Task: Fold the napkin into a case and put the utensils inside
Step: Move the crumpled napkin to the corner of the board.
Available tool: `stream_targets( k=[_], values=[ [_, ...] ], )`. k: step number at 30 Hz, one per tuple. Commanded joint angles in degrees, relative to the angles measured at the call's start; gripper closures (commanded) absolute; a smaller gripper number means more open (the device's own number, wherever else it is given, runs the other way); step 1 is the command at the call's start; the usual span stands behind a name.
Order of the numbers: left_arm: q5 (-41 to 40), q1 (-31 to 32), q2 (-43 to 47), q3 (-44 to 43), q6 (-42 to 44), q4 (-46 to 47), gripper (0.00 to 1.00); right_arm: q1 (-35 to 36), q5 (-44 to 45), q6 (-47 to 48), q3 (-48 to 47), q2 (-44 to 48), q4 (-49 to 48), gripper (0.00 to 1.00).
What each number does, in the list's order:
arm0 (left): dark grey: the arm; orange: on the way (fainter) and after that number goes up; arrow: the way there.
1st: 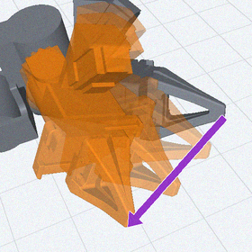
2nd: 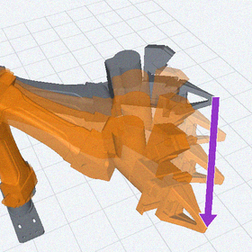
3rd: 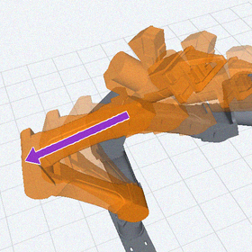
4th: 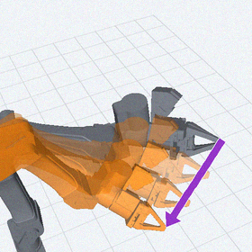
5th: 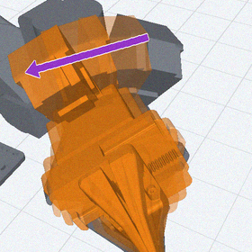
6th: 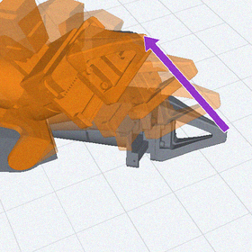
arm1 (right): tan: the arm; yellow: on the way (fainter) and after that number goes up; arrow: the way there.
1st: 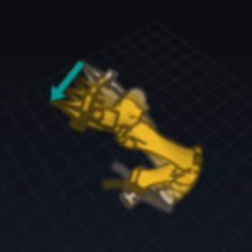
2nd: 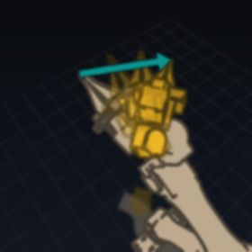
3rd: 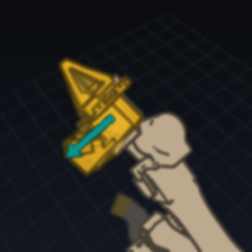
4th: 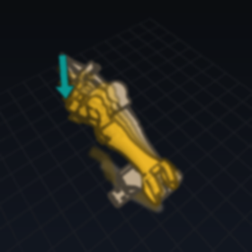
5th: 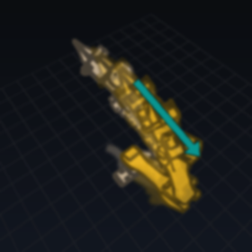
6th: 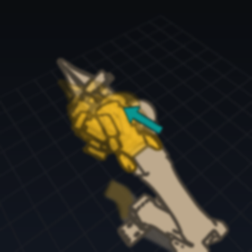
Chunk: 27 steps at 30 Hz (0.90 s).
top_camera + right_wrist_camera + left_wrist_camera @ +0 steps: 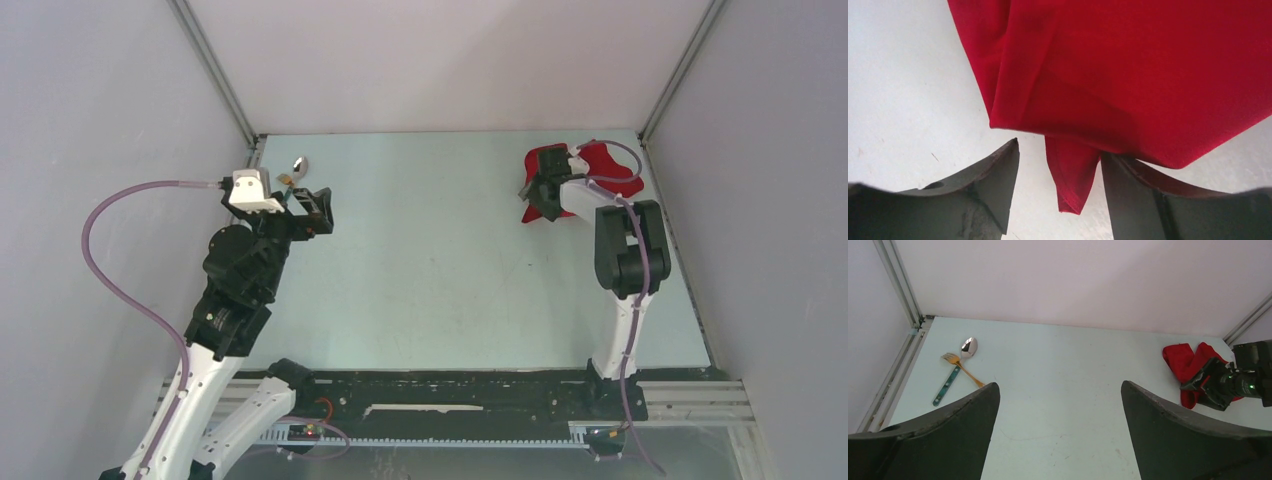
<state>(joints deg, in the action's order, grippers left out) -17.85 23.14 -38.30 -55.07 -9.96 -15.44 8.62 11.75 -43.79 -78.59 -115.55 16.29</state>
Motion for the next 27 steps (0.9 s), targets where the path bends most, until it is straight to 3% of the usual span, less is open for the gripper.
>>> stream_targets(
  k=[1,7,10,13,15,17,22,24,27],
  values=[
    [-0.06,0.16,0.25,-0.05,0.29,2.26,0.0,1.63,5.23,-0.66,-4.9,-2.23,7.18,0.37],
    [0.22,0.16,0.43,-0.17,-0.13,2.26,0.0,6.94,7.38,8.97,-4.4,6.19,11.53,1.0],
    [0.4,0.16,0.43,-0.19,-0.35,2.26,0.0,12.58,2.52,20.1,-3.86,13.33,14.82,1.0],
    [0.06,0.18,0.18,-0.26,-0.37,2.09,0.0,19.52,-15.82,27.8,0.16,20.66,15.06,1.0],
    [0.19,0.22,0.08,-0.45,-0.64,1.88,0.0,23.78,-30.14,26.55,6.47,26.18,9.46,1.0],
    [0.51,0.16,-0.02,-0.54,-1.24,1.69,0.0,27.61,-38.84,21.83,13.99,31.08,2.01,1.0],
    [1.39,0.25,-3.22,-3.42,-8.68,-3.09,0.0,34.55,-40.38,14.01,27.43,36.16,-7.57,1.0],
    [2.89,0.19,-5.42,-6.08,-15.98,-8.89,0.0,35.56,-38.98,14.49,29.75,36.85,-4.88,1.0],
    [7.65,0.16,-5.52,-2.67,-24.9,-12.45,0.0,34.7,-33.28,15.69,32.75,40.69,1.56,1.0]
  ],
)
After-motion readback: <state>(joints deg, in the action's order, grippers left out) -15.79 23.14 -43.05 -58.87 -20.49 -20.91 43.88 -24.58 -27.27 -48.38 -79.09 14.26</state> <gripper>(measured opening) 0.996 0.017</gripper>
